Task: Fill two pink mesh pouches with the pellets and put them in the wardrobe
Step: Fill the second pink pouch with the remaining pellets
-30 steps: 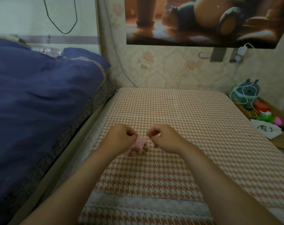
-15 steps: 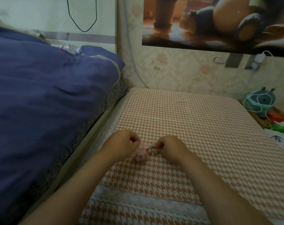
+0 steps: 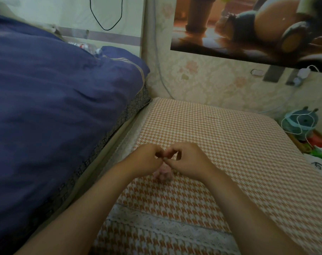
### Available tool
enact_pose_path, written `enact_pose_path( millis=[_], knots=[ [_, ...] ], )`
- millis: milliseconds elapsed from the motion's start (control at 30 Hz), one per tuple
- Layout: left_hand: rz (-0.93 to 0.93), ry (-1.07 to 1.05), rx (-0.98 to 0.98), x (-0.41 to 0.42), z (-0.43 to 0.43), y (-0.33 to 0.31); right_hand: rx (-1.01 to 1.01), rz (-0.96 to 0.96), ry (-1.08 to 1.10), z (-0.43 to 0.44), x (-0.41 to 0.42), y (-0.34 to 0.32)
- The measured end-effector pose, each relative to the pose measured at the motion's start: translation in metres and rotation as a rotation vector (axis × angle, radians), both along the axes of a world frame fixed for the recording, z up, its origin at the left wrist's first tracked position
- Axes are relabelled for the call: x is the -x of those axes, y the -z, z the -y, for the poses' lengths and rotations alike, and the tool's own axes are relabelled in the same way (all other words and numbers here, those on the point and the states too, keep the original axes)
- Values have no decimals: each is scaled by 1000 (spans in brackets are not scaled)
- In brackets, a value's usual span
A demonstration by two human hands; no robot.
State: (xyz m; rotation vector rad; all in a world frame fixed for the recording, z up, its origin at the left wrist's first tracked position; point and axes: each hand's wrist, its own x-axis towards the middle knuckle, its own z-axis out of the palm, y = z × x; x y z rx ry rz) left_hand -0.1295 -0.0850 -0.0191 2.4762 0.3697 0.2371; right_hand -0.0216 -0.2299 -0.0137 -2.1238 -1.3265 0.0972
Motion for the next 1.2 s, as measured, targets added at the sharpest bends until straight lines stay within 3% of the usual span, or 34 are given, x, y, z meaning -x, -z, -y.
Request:
enact_pose_path(
  millis=[367,700,933,1100,1200],
  knots=[
    [0,-34,4,-2,-4,2,-43,-2,171,8,-25,8],
    [38,-47,27,-7,-1,2,310,50,225,7,-52,50],
    [21,-12,2,-9,-1,4,184,-26,260,3,-58,59],
    [-1,7,-7,-9,-1,4,-137,-179,215,2,-43,28],
    [-7,5,-3,-9,-1,3,-232,-275,114,0,-24,6]
  ],
)
